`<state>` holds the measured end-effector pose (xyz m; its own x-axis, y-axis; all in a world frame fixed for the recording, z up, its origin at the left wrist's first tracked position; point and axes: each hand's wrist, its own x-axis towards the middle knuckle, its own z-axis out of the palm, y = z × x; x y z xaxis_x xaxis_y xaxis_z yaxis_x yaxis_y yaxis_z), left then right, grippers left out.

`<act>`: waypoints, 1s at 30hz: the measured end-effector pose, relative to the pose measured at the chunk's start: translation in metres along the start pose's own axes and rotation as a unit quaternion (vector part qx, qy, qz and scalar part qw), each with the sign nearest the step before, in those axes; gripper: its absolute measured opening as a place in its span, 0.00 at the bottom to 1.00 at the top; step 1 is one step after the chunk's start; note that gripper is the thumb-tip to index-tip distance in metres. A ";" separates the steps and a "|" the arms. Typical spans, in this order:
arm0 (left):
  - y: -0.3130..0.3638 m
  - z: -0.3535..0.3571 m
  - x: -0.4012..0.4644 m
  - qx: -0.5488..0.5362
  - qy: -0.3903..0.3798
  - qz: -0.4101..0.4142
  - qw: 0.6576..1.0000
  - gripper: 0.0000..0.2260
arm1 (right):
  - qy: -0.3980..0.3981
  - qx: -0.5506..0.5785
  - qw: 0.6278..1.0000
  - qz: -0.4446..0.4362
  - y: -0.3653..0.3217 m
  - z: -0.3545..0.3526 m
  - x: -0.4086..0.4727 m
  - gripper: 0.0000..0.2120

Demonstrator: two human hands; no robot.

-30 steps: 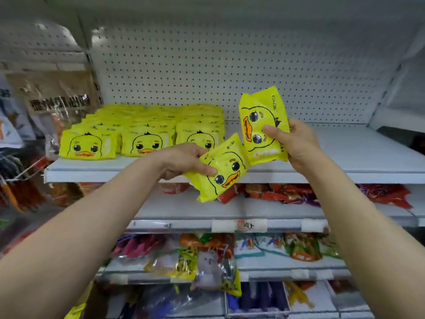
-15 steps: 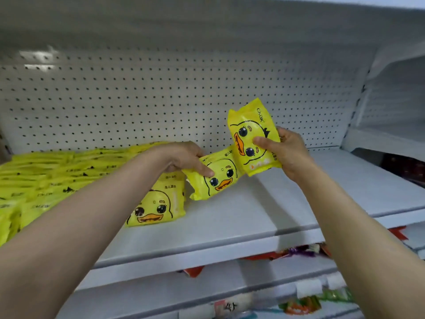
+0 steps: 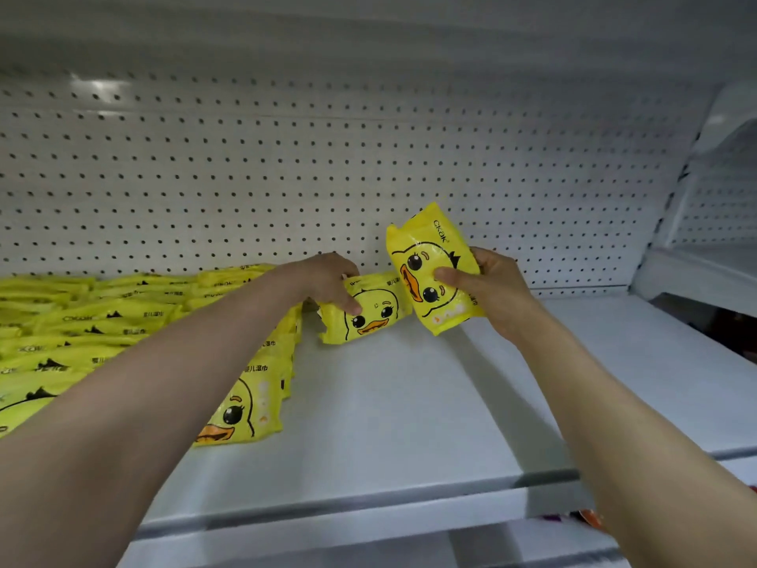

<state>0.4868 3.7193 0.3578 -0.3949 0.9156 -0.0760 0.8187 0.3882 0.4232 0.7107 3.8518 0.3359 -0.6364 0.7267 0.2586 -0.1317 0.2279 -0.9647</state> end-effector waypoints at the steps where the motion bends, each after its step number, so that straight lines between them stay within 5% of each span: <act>1: -0.002 0.001 0.003 0.006 0.005 0.004 1.000 0.23 | -0.005 -0.001 1.000 0.000 0.002 -0.001 0.002 0.10; 30: -0.042 0.012 0.047 0.147 0.176 -0.013 0.973 0.30 | -0.034 -0.026 0.999 -0.007 0.019 -0.023 0.041 0.12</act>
<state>0.4390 3.7478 0.3257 -0.4924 0.8329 0.2527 0.8704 0.4704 0.1453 0.7002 3.9008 0.3291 -0.6858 0.6776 0.2657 -0.1023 0.2718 -0.9569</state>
